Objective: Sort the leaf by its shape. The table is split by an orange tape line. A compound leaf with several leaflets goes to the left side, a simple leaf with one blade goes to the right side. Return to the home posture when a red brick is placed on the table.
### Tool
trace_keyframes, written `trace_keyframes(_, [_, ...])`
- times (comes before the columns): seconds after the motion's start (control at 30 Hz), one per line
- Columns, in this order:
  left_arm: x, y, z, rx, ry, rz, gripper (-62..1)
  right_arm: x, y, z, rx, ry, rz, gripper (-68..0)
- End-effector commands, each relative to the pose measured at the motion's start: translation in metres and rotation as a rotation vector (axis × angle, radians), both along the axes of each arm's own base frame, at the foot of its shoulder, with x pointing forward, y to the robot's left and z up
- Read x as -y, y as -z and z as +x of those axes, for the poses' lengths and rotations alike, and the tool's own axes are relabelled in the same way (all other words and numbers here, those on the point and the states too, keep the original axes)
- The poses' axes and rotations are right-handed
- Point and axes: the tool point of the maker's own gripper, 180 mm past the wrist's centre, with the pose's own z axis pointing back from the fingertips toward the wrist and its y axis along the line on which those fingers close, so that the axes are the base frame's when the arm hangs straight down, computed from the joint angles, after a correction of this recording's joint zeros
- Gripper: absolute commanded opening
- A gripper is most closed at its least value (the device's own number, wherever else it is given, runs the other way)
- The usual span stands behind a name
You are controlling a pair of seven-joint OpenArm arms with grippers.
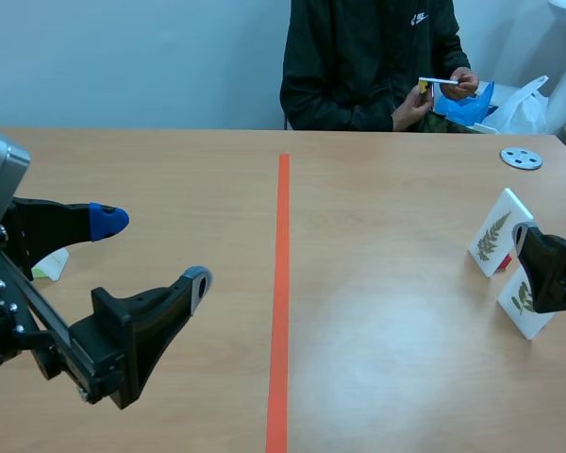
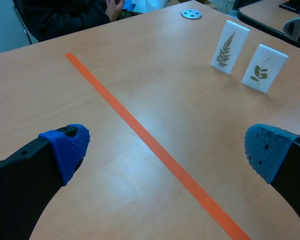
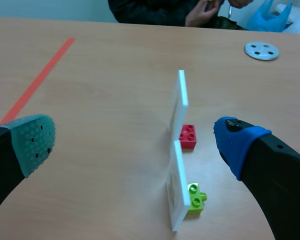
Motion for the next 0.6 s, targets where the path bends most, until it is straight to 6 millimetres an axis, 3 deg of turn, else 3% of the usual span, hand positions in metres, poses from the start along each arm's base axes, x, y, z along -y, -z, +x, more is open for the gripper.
trace_keyframes(0.0, [0.002,-0.009,0.001,0.026,0.005,-0.022,1.4,0.000,-0.018,0.000,0.033,-0.016,-0.016,0.4])
trace_keyframes(0.37, [0.002,-0.009,0.001,0.026,0.005,-0.022,1.4,-0.055,-0.064,-0.026,0.032,-0.174,-0.087,0.4])
trace_keyframes(0.57, [0.002,-0.009,0.001,0.026,0.005,-0.022,1.4,-0.073,-0.062,-0.032,-0.006,-0.235,-0.066,0.4])
